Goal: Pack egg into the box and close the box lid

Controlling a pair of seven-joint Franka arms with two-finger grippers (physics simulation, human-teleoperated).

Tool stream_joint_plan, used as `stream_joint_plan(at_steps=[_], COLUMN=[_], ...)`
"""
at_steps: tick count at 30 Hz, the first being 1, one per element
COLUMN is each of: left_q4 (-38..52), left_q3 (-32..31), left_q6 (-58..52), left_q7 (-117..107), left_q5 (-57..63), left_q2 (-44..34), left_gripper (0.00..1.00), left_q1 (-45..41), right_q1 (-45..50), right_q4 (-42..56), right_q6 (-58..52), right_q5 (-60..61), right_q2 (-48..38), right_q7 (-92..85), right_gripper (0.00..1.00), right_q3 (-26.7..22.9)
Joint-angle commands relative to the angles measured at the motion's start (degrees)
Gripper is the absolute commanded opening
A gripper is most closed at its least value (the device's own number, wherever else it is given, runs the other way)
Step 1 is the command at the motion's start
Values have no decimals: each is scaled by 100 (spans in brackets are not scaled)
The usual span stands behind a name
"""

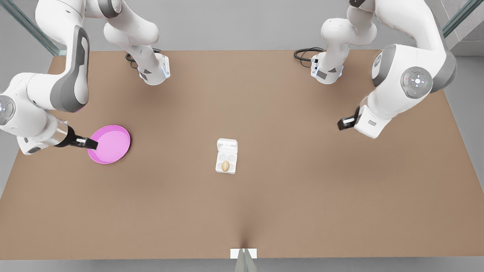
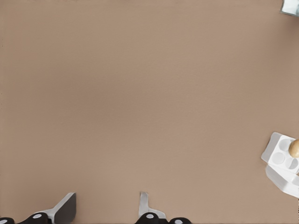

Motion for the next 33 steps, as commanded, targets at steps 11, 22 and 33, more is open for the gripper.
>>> stream_joint_plan(at_steps=[11, 22, 33], left_q4=[750, 1040, 1058], left_q3=[-822, -2036, -2036], left_q6=[-176, 1538, 2303], left_q7=[-2033, -2964, -2938], left_q5=[-339, -488, -453], left_q2=[993, 2372, 3304], left_gripper=[21, 21, 21], left_q1=[-1002, -1758, -2268], right_q1=[-327, -450, -493], right_q4=[423, 431, 511], right_q6=[64, 64, 72], right_q5=[654, 663, 769], right_q2=[382, 487, 610], right_q7=[6, 14, 23], right_gripper=[100, 100, 100], right_q3=[7, -1, -1])
